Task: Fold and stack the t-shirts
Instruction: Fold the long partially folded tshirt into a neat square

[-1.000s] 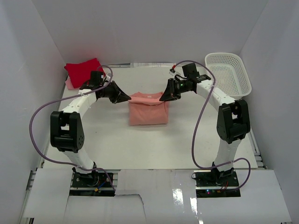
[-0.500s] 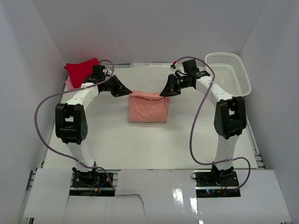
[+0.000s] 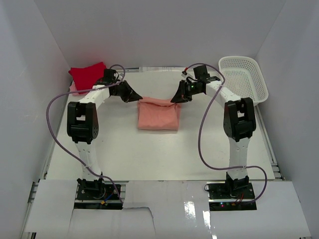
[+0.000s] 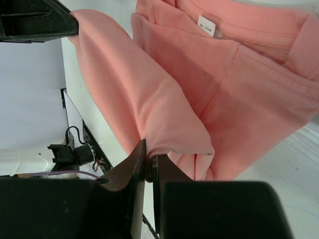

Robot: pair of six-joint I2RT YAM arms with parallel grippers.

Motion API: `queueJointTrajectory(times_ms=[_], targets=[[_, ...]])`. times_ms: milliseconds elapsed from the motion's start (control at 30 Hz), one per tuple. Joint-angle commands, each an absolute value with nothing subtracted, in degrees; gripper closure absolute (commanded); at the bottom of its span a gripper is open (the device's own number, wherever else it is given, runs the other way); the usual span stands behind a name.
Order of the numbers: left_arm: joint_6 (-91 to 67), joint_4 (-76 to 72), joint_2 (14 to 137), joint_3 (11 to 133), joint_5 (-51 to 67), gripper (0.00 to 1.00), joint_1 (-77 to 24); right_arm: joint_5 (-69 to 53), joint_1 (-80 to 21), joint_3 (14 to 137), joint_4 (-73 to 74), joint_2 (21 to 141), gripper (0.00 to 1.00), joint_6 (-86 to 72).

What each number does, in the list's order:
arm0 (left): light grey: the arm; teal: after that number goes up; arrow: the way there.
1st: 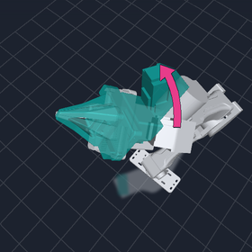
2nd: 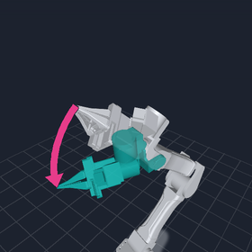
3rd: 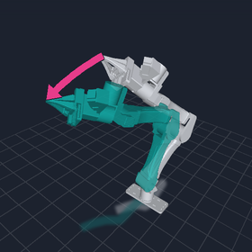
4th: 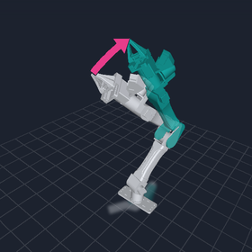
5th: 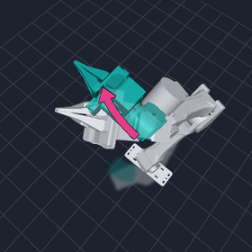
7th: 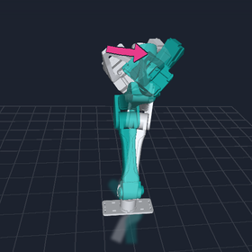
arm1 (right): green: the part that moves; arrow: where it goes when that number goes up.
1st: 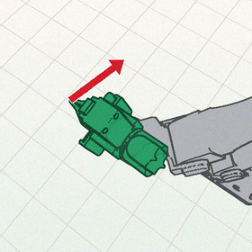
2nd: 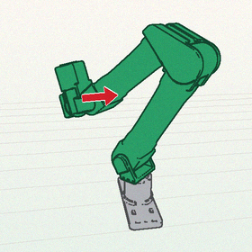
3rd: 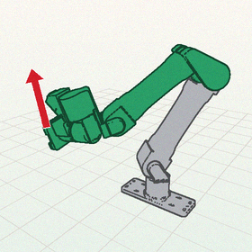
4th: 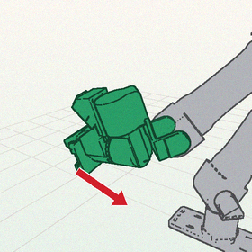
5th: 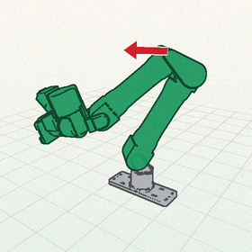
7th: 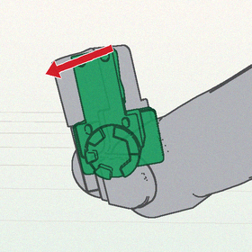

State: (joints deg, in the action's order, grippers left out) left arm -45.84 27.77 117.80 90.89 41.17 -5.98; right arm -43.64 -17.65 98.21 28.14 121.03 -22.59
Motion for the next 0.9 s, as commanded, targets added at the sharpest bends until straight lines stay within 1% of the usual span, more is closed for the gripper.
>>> queueJointTrajectory(times_ms=[0,367,600,733,767,833,867], targets=[[-44.8,25.8,118.4,94.5,38.6,1.0,-5.0,-44.1,-16.2,100.7,26.2,122.2,0.91,-23.1],[-45.4,25.4,123.9,99.7,37.8,1.0,-5.0,-45.4,-14.7,108.4,25.1,129.1,0.91,-25.1],[-45.4,25.0,126.4,102.4,38.1,1.0,-5.1,-45.7,-14.3,109.0,23.4,131.0,0.9,-26.4],[-46.4,23.0,128.0,103.4,38.9,0.95,-5.0,-45.4,-14.1,108.6,21.6,131.2,0.9,-27.5],[-46.5,22.6,128.3,104.3,38.9,0.91,-5.1,-45.3,-14.0,108.8,21.1,131.2,0.9,-27.6],[-46.9,22.2,129.1,104.9,38.9,0.88,-5.1,-45.1,-14.0,108.7,20.1,131.4,0.89,-28.3],[-47.1,21.5,129.3,105.5,39.2,0.83,-5.1,-45.3,-13.9,108.8,18.8,131.5,0.88,-29.0]])
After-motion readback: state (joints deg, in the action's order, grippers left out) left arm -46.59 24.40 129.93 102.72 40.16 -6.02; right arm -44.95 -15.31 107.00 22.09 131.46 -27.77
